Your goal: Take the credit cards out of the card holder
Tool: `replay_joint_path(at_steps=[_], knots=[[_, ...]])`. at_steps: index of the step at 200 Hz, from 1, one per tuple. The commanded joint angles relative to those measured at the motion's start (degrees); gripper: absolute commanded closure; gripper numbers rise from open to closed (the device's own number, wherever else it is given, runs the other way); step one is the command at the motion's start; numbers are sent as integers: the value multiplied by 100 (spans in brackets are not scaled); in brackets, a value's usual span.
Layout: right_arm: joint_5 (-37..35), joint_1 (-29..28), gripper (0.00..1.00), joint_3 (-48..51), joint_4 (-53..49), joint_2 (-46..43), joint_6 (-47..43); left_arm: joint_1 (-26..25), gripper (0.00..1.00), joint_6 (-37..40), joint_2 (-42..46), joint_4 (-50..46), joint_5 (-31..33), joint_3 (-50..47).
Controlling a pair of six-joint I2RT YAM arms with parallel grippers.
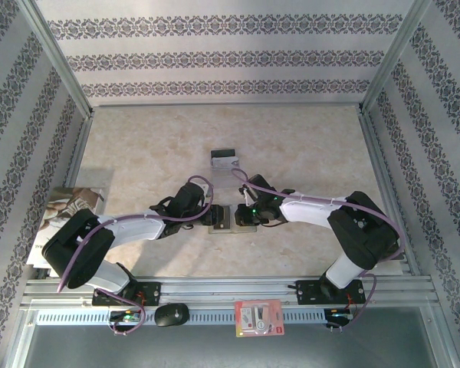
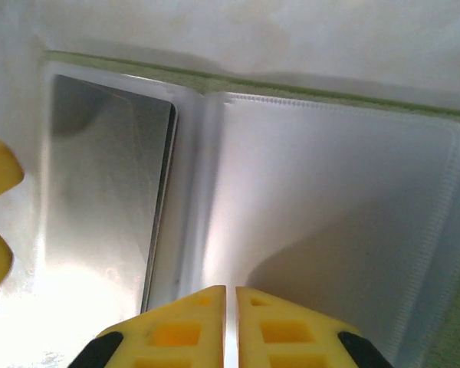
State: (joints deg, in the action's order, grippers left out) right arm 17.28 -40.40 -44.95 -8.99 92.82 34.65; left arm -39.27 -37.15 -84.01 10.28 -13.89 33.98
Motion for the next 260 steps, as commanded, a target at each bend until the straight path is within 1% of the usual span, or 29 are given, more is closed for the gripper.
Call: replay_joint_path(at_steps=[1, 16, 42, 59, 96, 116, 154, 170, 200, 227, 260], knots=[[-165, -61, 86, -111, 28, -125, -169, 50, 53, 244, 107, -49, 169, -29], [-133, -73, 84, -149, 63, -181, -235, 62, 54, 199, 187, 257, -4, -103], [-150, -72, 82, -163, 211, -301, -214, 65, 63, 96, 173, 427, -112, -62], [-215, -73, 82, -130, 286, -377, -153, 67, 67, 9, 26, 633, -265, -87], [-272, -52, 82, -69, 362, -467, -49, 68, 74, -176, -316, 749, -226, -180], [-244, -16, 81, -34, 445, -493, 16, 64, 77, -188, -270, 608, -111, -179], [-95, 8, 81, -31, 587, -388, 86, 68, 76, -154, -121, 414, 9, -209], [-44, 24, 80, -6, 684, -336, 127, 70, 77, -160, -244, 460, -31, -208], [175, 66, 79, -1, 847, -165, 249, 68, 81, -183, -403, 573, -138, -195], [575, 219, 79, 125, 1279, 71, 516, 72, 85, -248, -542, 675, -183, -215], [737, 300, 79, 186, 1595, 314, 727, 103, 88, -326, -669, 814, -296, -234]])
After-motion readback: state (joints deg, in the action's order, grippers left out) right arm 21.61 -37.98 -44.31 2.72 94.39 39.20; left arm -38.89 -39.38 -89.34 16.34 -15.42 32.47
